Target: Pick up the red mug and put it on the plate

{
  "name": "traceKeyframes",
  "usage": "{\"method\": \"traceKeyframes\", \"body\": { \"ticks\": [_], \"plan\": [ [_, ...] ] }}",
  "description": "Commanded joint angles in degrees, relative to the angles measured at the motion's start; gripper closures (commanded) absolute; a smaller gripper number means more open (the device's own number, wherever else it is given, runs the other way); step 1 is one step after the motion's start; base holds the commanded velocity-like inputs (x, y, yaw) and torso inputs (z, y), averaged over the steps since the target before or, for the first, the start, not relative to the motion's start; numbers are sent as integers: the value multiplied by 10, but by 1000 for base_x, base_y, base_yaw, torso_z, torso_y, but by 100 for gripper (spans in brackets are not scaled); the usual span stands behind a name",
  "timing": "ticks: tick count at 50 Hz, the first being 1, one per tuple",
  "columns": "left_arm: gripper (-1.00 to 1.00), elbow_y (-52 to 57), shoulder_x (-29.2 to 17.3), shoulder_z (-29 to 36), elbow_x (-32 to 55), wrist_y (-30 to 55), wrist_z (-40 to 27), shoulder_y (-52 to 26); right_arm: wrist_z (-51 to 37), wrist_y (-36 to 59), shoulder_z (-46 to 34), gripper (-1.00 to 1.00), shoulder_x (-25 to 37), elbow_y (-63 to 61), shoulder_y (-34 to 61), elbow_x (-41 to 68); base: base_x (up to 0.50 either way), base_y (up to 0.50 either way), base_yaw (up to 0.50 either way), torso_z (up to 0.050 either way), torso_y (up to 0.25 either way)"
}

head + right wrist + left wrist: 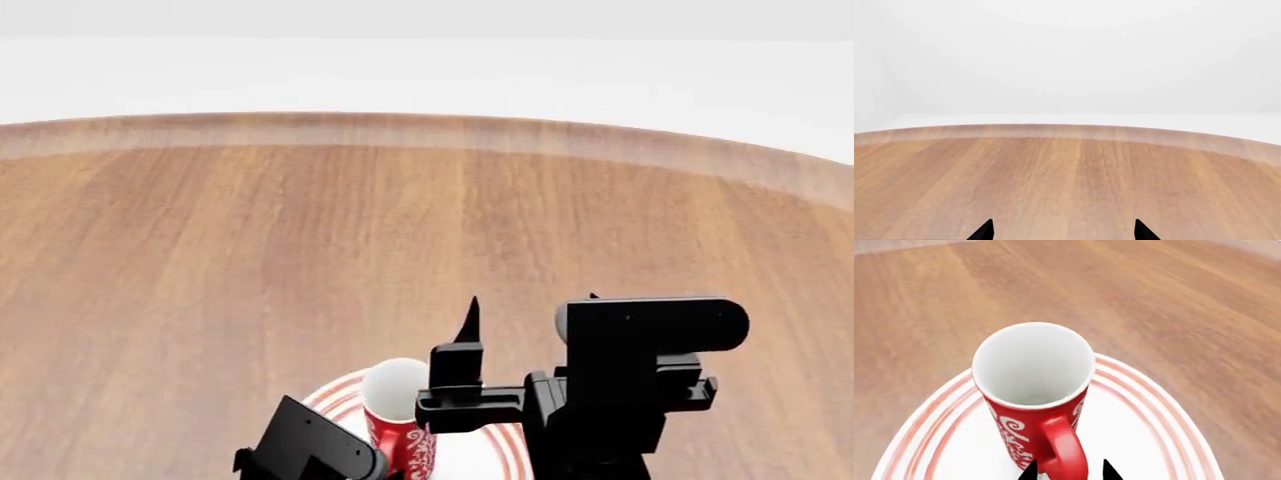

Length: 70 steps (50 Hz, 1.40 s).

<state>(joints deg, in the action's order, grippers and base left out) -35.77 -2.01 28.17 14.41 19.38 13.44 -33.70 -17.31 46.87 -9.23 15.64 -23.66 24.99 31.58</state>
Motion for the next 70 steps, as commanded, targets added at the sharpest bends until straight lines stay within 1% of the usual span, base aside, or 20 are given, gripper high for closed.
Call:
{"method": "traceKeyframes", "body": {
  "ticks": [1,9,13,17,18,20,21,25,31,47,52,55,60,70],
  "plan": [
    [-100,-16,1,15,11,1,-8,-4,-1,-4,-2,-100,2,3,-1,2,0,0,0,0,0],
    [-100,-1,-4,22,22,10,-12,-1,-3,-2,-5,-100,3,1,1,5,0,0,0,0,0],
    [-100,28,-11,25,29,24,-18,7,-4,-1,-5,-100,4,0,2,6,0,0,0,0,0],
    [-100,112,-33,19,46,64,-33,29,-5,-2,-6,-100,5,2,2,6,0,0,0,0,0],
    [-100,157,-45,12,57,89,-41,40,-5,-2,-6,-100,6,2,2,6,0,0,0,0,0],
    [-100,213,-59,9,66,117,-54,53,-4,-4,-7,-100,6,5,2,6,0,0,0,0,0],
    [-100,246,-67,3,68,133,-70,61,-4,-4,-8,-100,6,6,2,5,0,0,0,0,0],
    [-100,336,-94,-16,90,182,-94,79,-5,-6,-10,-100,5,7,2,5,0,0,0,0,0],
    [-100,411,-122,-69,124,207,-116,86,-7,-5,-13,-100,5,8,3,6,0,0,0,0,0],
    [-100,452,-134,-151,158,179,-143,84,-5,-18,-21,-100,5,25,6,2,0,0,0,0,0],
    [-100,441,-126,-167,134,143,-173,84,-6,-20,-23,-100,6,24,6,2,0,0,0,0,0],
    [-100,430,-120,-179,101,109,-209,82,-7,-20,-24,-100,6,24,5,2,0,0,0,0,0],
    [-100,423,-120,-180,90,94,-218,81,-8,-19,-24,-100,7,24,7,4,0,0,0,0,0],
    [-100,457,-121,-180,76,85,-242,88,-11,-20,-25,-100,9,20,6,6,0,0,0,0,0]
  ]
}}
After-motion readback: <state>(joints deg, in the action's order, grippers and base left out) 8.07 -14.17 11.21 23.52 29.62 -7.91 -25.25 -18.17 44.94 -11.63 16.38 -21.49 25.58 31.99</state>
